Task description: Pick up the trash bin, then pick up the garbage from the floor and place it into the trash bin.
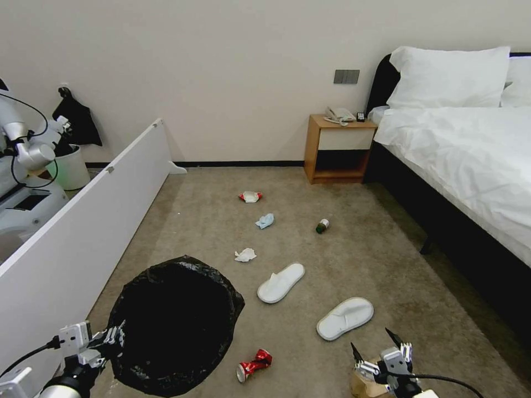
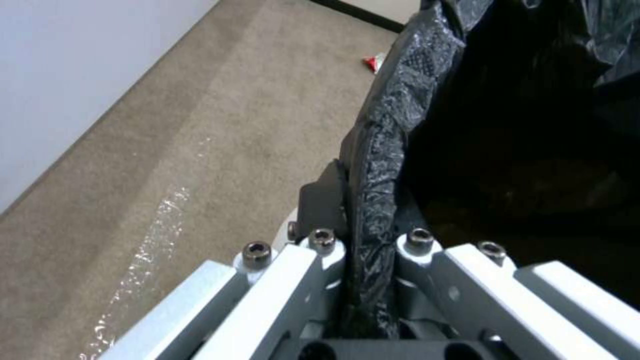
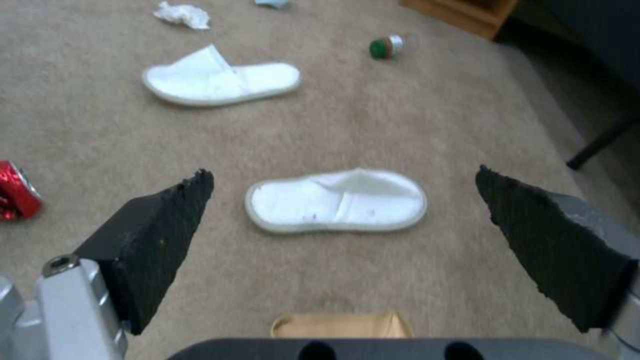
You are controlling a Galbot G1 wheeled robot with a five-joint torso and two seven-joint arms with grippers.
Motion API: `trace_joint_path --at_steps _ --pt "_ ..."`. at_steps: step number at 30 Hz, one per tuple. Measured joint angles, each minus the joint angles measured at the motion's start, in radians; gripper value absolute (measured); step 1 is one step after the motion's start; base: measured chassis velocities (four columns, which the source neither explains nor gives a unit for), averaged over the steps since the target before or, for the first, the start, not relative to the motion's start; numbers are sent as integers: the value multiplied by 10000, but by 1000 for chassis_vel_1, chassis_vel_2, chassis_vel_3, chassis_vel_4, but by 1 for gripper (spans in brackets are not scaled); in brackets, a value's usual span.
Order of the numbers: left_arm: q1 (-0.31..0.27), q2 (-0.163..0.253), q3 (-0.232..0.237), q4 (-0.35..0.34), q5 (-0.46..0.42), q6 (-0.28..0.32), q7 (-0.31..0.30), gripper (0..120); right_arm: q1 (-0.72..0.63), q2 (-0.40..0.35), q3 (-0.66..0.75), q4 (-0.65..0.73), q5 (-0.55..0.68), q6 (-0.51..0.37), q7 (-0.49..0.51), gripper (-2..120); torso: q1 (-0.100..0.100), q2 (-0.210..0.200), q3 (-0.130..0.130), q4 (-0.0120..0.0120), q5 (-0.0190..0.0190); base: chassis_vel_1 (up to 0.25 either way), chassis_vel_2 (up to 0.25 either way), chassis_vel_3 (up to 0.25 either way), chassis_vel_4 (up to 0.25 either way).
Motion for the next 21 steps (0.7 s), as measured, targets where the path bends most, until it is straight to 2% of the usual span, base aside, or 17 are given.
trace_joint_path --at_steps 2,4,7,9,10,12,21 --pt "-11 0 7 0 7 7 -8 3 -69 22 -100 0 49 -133 227 100 0 0 0 1 -2 0 0 0 0" --pt "-28 7 14 -15 12 27 -36 3 -187 32 -221 121 286 -950 427 100 0 0 0 0 0 0 0 0 0" --pt "-28 11 16 -31 13 33 -38 3 -206 35 -263 219 411 -1410 453 100 0 0 0 0 -1 0 0 0 0" --pt "22 15 10 -61 8 37 -39 3 -91 101 -423 356 660 -2705 411 100 0 0 0 2 -1 0 0 0 0" --pt "22 15 10 -61 8 37 -39 3 -91 101 -423 356 660 -2705 411 100 0 0 0 2 -1 0 0 0 0" --pt "73 15 6 -71 5 37 -20 3 56 128 -529 322 782 -3337 315 100 0 0 0 3 -2 0 0 0 0" --pt "129 -26 -9 -116 0 17 5 3 389 146 -613 -184 982 -3712 304 100 0 0 0 1 0 0 0 0 0"
